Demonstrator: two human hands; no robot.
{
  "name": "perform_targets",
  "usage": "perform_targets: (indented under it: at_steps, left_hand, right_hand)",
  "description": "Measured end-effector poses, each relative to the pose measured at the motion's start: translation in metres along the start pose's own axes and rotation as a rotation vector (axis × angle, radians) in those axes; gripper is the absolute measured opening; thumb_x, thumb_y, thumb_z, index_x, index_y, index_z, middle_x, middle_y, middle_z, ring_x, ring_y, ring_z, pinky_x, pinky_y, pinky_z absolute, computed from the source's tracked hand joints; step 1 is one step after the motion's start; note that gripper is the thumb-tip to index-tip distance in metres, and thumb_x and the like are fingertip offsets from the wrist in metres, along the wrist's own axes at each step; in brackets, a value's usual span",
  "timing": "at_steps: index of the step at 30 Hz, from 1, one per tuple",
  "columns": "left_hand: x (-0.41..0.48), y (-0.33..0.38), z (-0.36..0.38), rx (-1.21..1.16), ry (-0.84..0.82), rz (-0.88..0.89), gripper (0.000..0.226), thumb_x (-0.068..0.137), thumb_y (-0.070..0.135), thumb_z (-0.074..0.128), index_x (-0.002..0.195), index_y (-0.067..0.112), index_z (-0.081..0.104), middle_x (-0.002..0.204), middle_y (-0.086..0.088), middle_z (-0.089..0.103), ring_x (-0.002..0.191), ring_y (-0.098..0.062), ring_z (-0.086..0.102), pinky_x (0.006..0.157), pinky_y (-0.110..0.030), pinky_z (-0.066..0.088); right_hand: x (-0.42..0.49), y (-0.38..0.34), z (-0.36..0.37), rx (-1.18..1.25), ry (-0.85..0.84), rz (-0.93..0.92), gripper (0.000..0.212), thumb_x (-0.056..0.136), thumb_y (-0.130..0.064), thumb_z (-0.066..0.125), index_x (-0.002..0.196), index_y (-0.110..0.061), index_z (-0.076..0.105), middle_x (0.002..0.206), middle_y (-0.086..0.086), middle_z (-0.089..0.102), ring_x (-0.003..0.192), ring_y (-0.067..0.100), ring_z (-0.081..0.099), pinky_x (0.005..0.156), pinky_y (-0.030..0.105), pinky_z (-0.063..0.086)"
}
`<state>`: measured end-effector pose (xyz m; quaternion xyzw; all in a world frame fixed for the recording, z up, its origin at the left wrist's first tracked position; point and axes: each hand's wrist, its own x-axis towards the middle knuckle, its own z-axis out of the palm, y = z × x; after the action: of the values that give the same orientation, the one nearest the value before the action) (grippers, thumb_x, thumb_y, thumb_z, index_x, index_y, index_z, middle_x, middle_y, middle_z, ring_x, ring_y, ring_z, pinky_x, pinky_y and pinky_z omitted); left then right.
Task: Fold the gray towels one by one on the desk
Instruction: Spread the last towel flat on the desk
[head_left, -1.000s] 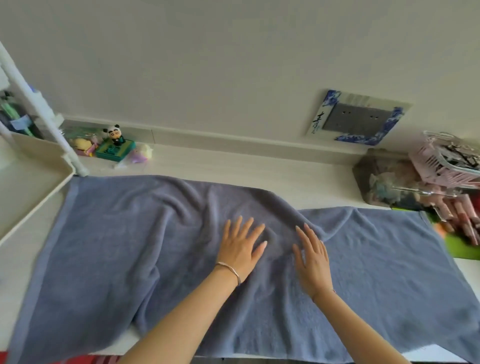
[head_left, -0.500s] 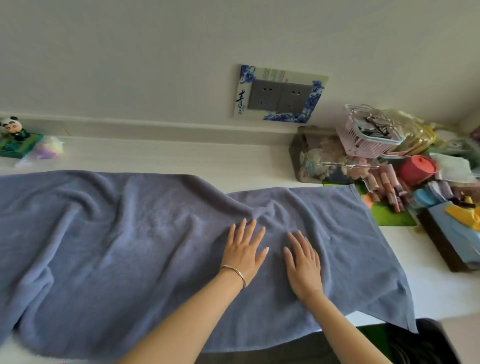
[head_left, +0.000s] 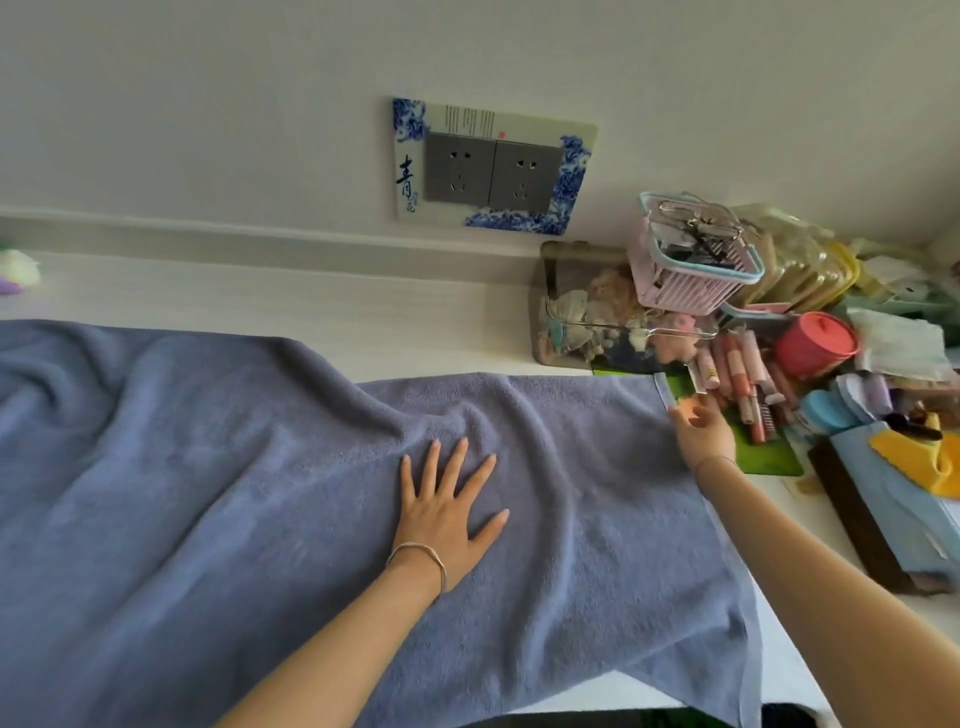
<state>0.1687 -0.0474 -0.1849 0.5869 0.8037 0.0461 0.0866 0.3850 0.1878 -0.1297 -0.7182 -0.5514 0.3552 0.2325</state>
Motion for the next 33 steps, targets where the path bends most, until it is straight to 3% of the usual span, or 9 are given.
perform_targets:
  at_steps: [3, 7, 11, 15, 17, 26, 28, 30, 33]
  left_hand:
    - [0.003, 0.003, 0.001, 0.028, 0.016, -0.012, 0.065, 0.091, 0.067, 0.01, 0.142, 0.035, 0.036, 0.147, -0.003, 0.042, 0.133, -0.035, 0.041, 0.104, -0.059, 0.016]
    - [0.001, 0.003, 0.005, 0.048, 0.0, -0.01, 0.064, 0.091, 0.067, 0.01, 0.144, 0.037, 0.031, 0.15, -0.002, 0.037, 0.136, -0.034, 0.036, 0.105, -0.058, 0.013]
    - [0.001, 0.012, 0.004, 0.019, -0.037, 0.001, 0.064, 0.092, 0.067, 0.009, 0.145, 0.036, 0.028, 0.151, 0.0, 0.036, 0.138, -0.033, 0.03, 0.106, -0.056, 0.012]
    - [0.013, 0.042, 0.001, -0.025, -0.038, 0.073, 0.077, 0.075, 0.073, -0.014, 0.146, 0.043, -0.009, 0.159, 0.006, -0.009, 0.146, -0.026, -0.013, 0.112, -0.052, -0.015]
    - [0.024, 0.056, -0.001, -0.054, -0.046, 0.048, 0.083, 0.069, 0.073, -0.017, 0.146, 0.042, -0.012, 0.157, 0.006, -0.018, 0.143, -0.026, -0.022, 0.109, -0.053, -0.022]
    - [0.027, 0.061, 0.003, -0.011, -0.043, -0.003, 0.079, 0.073, 0.072, -0.013, 0.146, 0.041, -0.013, 0.158, 0.005, -0.015, 0.145, -0.026, -0.016, 0.109, -0.051, -0.022]
    - [0.023, 0.064, 0.0, -0.024, -0.059, -0.016, 0.079, 0.081, 0.072, -0.012, 0.149, 0.037, 0.007, 0.16, 0.0, 0.006, 0.146, -0.03, 0.007, 0.113, -0.054, -0.009]
    - [0.017, 0.072, 0.001, -0.04, -0.079, -0.014, 0.072, 0.091, 0.064, -0.001, 0.144, 0.031, 0.035, 0.149, -0.005, 0.038, 0.135, -0.034, 0.039, 0.11, -0.06, 0.02]
    - [0.007, 0.084, 0.001, -0.053, -0.112, 0.007, 0.074, 0.091, 0.065, -0.001, 0.143, 0.029, 0.038, 0.147, -0.005, 0.042, 0.133, -0.034, 0.042, 0.105, -0.061, 0.025]
  right_hand:
    - [0.019, -0.003, 0.006, -0.072, 0.003, -0.011, 0.044, 0.09, -0.032, 0.06, 0.122, -0.003, 0.053, 0.127, 0.019, 0.056, 0.116, 0.038, 0.052, 0.097, 0.039, 0.039]
    - [0.013, -0.004, 0.007, -0.129, 0.098, -0.232, 0.028, 0.095, -0.026, 0.052, 0.109, -0.001, 0.056, 0.11, 0.026, 0.061, 0.099, 0.043, 0.056, 0.077, 0.039, 0.041]
    - [0.015, -0.006, -0.025, -0.027, 0.31, -0.296, 0.032, 0.097, -0.026, 0.046, 0.126, -0.011, 0.05, 0.115, 0.024, 0.06, 0.104, 0.043, 0.056, 0.088, 0.047, 0.042]
    - [0.046, -0.005, -0.055, -0.082, 0.333, -0.226, 0.026, 0.095, -0.028, 0.049, 0.109, -0.006, 0.055, 0.109, 0.026, 0.061, 0.1, 0.042, 0.056, 0.084, 0.045, 0.043]
    - [0.059, -0.005, -0.058, -0.104, 0.245, -0.177, 0.028, 0.094, -0.025, 0.051, 0.114, -0.005, 0.056, 0.116, 0.025, 0.06, 0.107, 0.042, 0.054, 0.091, 0.045, 0.042]
    - [0.019, 0.054, -0.07, -0.12, 0.012, -0.203, 0.043, 0.091, -0.027, 0.06, 0.121, 0.001, 0.046, 0.118, 0.023, 0.056, 0.107, 0.037, 0.054, 0.089, 0.04, 0.041]
    - [0.008, 0.071, -0.079, -0.116, 0.011, -0.149, 0.042, 0.09, -0.027, 0.061, 0.118, 0.002, 0.048, 0.113, 0.023, 0.058, 0.106, 0.038, 0.055, 0.087, 0.04, 0.041]
    - [-0.004, 0.087, -0.087, -0.128, 0.011, -0.081, 0.041, 0.09, -0.031, 0.061, 0.113, 0.002, 0.052, 0.108, 0.021, 0.06, 0.105, 0.038, 0.056, 0.085, 0.039, 0.041]
    - [-0.026, 0.105, -0.1, -0.172, -0.045, -0.012, 0.041, 0.09, -0.04, 0.058, 0.102, -0.001, 0.053, 0.097, 0.016, 0.058, 0.096, 0.035, 0.055, 0.08, 0.038, 0.041]
